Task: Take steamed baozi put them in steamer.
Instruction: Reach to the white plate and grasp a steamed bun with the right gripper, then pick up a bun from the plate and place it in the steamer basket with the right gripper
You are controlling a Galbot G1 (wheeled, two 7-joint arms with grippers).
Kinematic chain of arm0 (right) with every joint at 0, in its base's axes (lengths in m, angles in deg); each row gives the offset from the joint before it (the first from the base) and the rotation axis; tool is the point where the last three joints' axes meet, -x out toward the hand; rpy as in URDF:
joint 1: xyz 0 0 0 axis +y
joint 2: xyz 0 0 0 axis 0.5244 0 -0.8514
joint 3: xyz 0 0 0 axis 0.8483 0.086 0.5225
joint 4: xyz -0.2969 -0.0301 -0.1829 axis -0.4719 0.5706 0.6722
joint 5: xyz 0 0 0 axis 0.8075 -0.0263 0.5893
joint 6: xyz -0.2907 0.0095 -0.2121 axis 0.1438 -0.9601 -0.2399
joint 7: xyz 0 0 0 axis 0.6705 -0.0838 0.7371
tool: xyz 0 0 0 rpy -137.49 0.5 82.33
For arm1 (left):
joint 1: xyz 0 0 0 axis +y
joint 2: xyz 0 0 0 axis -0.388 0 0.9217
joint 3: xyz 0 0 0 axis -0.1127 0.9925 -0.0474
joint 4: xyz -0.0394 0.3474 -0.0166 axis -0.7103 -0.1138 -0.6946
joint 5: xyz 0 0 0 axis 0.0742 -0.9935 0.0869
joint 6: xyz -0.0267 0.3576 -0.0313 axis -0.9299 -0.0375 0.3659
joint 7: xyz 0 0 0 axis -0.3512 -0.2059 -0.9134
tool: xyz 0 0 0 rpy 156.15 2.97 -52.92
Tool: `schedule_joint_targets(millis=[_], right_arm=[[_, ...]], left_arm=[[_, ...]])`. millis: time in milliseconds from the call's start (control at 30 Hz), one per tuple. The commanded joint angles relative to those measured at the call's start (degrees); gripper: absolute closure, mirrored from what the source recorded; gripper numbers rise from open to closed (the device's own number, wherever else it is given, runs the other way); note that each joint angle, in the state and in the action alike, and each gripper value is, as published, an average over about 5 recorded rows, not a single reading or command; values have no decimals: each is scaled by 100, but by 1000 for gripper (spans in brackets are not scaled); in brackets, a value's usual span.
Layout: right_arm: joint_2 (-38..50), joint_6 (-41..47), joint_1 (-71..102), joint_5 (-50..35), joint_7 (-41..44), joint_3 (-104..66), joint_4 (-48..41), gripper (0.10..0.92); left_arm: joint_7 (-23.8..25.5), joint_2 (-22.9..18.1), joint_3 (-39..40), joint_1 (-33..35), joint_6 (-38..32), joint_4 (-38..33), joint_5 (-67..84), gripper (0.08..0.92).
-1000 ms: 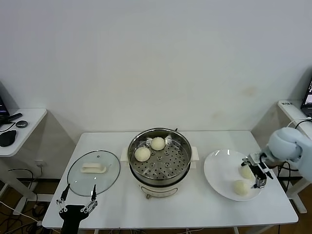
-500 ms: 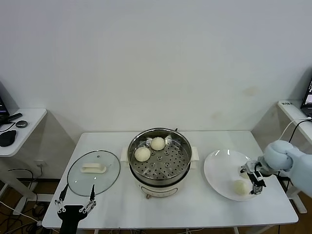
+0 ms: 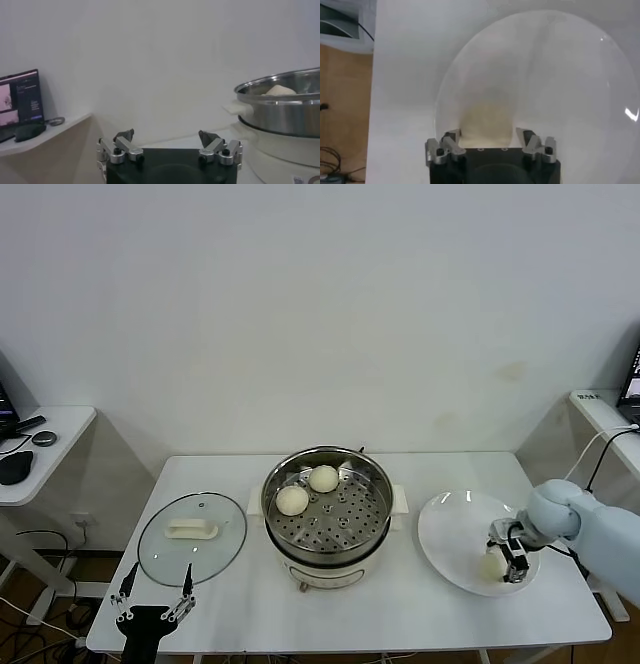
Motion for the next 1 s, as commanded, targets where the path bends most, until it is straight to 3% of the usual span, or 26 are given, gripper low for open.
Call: schedule_joint_targets(millis=[33, 233, 567, 867, 1000], right_arm=[[-111, 25, 56, 32, 29, -30, -98, 443], [31, 2, -292, -100, 225, 52, 12, 563], [109, -283, -2216, -847, 1004, 397, 158, 607], [-1074, -700, -4441, -2303, 1141, 1159, 81, 619], [-1826, -1112, -4971, -2494, 1091, 1624, 195, 618]], left_arm=[[0, 0, -7, 7, 0, -13, 0, 177], [2, 15, -16, 11, 1, -31, 8, 177], [10, 65, -31, -57, 13, -68, 49, 177], [13, 103, -65, -150, 13, -38, 74, 177], [13, 106, -101, -160, 13, -30, 90, 177]])
